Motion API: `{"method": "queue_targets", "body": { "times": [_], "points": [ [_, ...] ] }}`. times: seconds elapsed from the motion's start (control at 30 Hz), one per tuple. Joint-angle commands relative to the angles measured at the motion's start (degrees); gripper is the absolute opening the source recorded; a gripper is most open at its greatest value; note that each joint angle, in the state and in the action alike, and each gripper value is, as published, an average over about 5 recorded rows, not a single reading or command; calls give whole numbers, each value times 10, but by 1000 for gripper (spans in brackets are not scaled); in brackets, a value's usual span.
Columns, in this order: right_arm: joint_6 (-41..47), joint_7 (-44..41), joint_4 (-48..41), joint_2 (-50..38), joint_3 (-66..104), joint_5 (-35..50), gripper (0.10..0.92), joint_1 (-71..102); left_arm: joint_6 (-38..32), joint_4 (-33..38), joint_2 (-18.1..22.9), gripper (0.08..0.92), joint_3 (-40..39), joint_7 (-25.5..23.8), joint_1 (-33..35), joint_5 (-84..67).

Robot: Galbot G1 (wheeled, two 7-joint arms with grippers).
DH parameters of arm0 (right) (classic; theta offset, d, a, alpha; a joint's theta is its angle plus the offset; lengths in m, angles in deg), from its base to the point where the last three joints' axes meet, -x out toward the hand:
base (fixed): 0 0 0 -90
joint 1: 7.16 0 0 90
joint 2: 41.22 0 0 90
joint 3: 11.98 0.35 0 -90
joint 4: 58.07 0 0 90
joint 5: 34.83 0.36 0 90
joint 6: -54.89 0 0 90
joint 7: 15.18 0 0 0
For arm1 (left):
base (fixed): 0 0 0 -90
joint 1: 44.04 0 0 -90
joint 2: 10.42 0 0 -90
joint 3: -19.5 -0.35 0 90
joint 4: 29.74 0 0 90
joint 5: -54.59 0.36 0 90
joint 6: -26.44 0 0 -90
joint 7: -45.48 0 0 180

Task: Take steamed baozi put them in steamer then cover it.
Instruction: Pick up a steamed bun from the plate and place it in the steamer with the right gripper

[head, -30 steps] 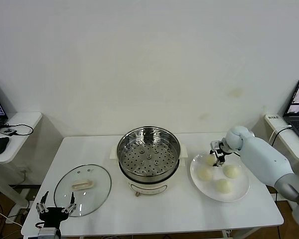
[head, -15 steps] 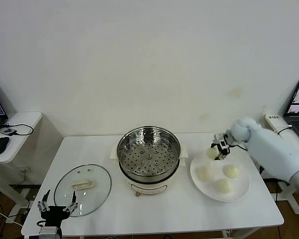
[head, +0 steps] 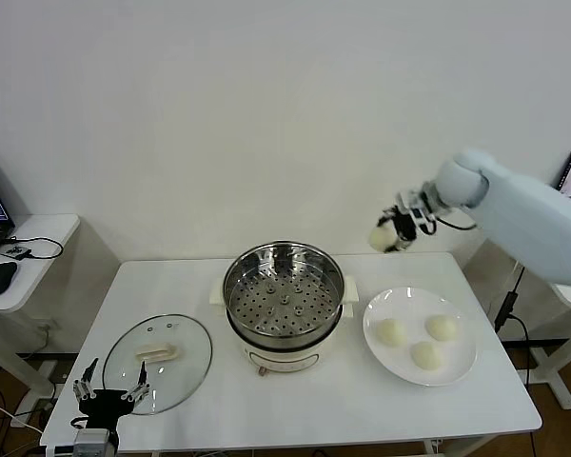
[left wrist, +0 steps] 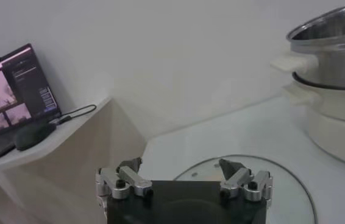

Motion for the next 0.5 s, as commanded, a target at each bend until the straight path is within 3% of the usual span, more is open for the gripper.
{"method": "queue_targets", "body": {
  "times": [0.03,0.5],
  "points": [
    [-6,8,11,89,-65,52,638,-72,1,-1,-2,823,2,0,-1,-2],
    [-160,26,-56,202,-126,-66,649,-22,4,-1,-9,823,18,-3,-5,-11]
  ]
}}
